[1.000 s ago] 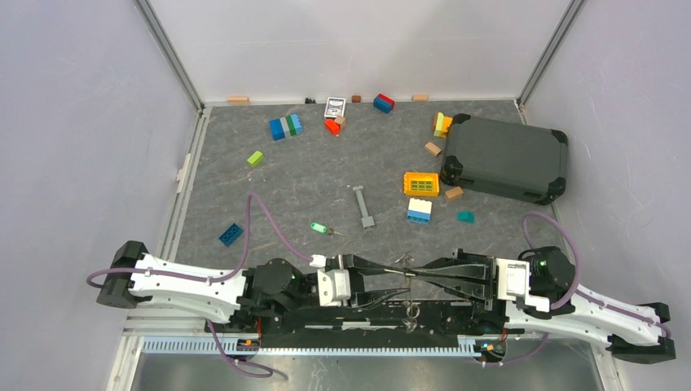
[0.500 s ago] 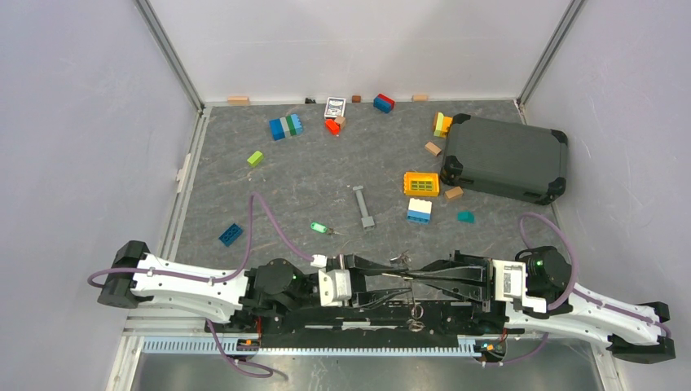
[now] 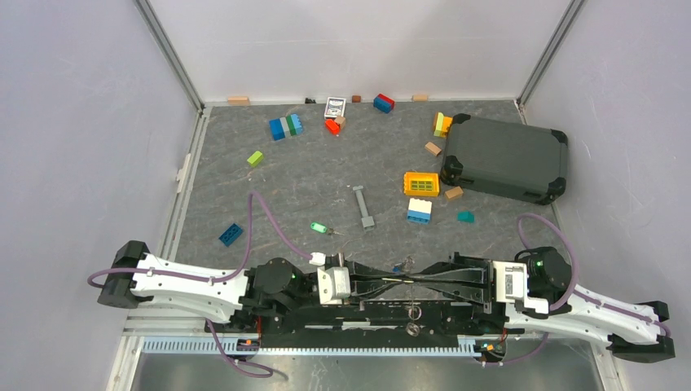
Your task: Remove the keys from the keyring
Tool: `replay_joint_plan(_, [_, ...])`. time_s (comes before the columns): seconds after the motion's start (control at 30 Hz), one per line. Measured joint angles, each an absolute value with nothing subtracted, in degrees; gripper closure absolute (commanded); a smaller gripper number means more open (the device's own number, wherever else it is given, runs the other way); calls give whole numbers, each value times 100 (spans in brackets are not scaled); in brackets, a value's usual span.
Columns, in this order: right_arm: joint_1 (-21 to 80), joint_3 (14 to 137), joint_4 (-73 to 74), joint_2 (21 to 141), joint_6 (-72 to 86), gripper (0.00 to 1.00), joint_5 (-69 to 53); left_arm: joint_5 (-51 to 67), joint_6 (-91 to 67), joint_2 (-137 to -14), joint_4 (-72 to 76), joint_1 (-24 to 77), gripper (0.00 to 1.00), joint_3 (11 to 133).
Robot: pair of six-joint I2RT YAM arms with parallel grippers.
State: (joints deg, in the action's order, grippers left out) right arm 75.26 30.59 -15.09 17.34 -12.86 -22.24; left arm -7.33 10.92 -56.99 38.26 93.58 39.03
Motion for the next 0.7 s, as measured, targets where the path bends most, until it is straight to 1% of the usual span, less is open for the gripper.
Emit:
replay_joint_plan(0.3, [7526,2974,-1708,1704,-1205,100,-2226,-642,1090,-5708,3739,9356,98,3972])
replay_joint_plan(0.7, [7529,2497,-2202,1415,-1129,100,-2224,-541,1087,-5708,3321,9334,98,4086])
